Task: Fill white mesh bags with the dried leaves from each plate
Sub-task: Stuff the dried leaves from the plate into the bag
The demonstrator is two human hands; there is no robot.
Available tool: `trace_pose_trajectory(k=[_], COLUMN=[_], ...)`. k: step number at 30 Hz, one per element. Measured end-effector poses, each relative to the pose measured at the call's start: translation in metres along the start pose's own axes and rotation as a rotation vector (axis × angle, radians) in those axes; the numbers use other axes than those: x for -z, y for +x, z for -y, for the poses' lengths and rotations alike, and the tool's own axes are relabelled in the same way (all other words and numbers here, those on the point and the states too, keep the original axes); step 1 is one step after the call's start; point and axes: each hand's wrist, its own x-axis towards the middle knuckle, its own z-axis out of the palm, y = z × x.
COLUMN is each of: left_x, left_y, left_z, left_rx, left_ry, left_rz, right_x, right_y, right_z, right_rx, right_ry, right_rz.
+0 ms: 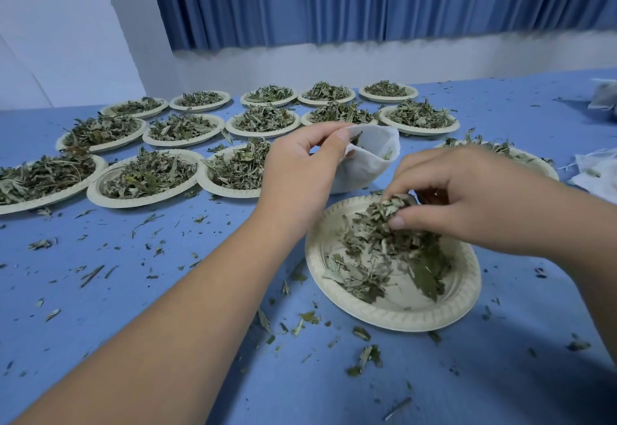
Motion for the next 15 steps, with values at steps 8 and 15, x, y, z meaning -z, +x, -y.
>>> trace_pose_trajectory(k=[8, 15], left_x=[-0.001, -0.006], left_y=[0.0, -0.003], left_z=[-0.001, -0.002], left_rx=[-0.004, -0.036], left_ry=[-0.002, 0.075], left_rz=[-0.022, -0.013], right_x=[0.01, 0.013], right_y=[-0.004, -0.006], right_z=[-0.004, -0.008], right_rx=[-0.037, -0.149], right_ry=[0.284, 0.3], right_rz=[-0.238, -0.359])
